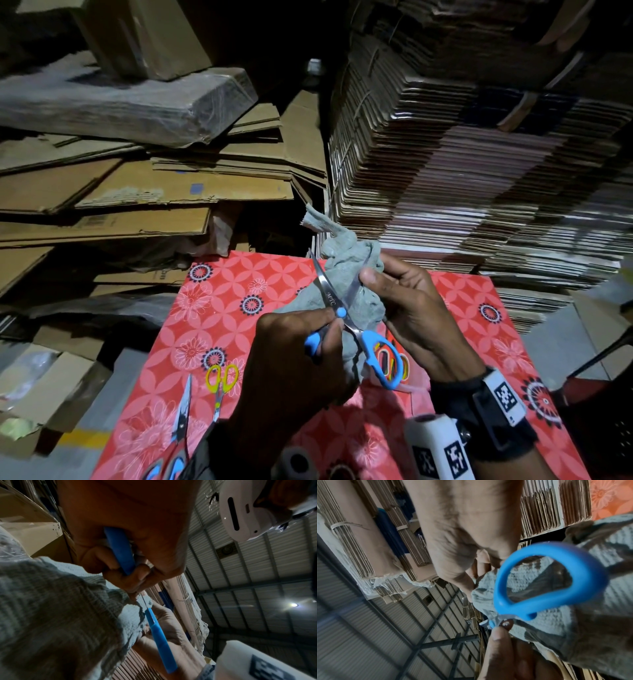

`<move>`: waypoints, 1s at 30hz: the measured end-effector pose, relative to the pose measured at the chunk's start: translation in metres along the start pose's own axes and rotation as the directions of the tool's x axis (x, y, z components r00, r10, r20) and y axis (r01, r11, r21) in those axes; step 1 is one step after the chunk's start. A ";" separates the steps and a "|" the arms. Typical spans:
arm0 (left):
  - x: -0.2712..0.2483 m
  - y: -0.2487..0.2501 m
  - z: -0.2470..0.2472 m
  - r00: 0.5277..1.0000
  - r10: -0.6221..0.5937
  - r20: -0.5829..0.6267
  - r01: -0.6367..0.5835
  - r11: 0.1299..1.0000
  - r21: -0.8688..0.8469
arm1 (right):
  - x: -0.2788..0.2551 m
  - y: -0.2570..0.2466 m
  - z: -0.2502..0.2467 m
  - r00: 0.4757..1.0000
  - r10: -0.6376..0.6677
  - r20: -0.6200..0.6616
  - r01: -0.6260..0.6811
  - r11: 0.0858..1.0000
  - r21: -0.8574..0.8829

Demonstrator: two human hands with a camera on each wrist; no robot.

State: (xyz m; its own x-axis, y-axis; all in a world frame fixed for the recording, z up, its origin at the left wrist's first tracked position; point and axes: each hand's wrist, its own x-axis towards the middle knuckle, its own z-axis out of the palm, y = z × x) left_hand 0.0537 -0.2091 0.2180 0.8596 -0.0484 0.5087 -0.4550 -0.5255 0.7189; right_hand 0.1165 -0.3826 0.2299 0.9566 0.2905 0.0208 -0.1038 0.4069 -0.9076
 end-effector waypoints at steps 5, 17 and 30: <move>0.000 -0.001 0.003 1.000 0.016 -0.006 -0.016 1.000 0.027 | -0.002 0.003 0.005 0.999 -0.012 -0.051 0.010 0.999 -0.032; 0.004 -0.001 0.008 0.999 0.037 -0.012 -0.037 0.999 0.024 | 0.003 0.000 0.012 0.958 -0.160 -0.239 0.116 0.975 -0.190; 0.000 -0.010 0.006 0.999 -0.026 -0.021 0.024 0.997 -0.069 | -0.004 -0.008 -0.008 0.964 -0.131 -0.233 0.073 0.968 -0.241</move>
State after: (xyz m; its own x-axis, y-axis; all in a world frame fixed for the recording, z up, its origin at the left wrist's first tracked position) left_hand 0.0595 -0.2089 0.2077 0.8659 -0.0171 0.4999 -0.4492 -0.4664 0.7621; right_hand 0.1156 -0.3946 0.2339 0.9988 0.0247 0.0411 0.0351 0.2065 -0.9778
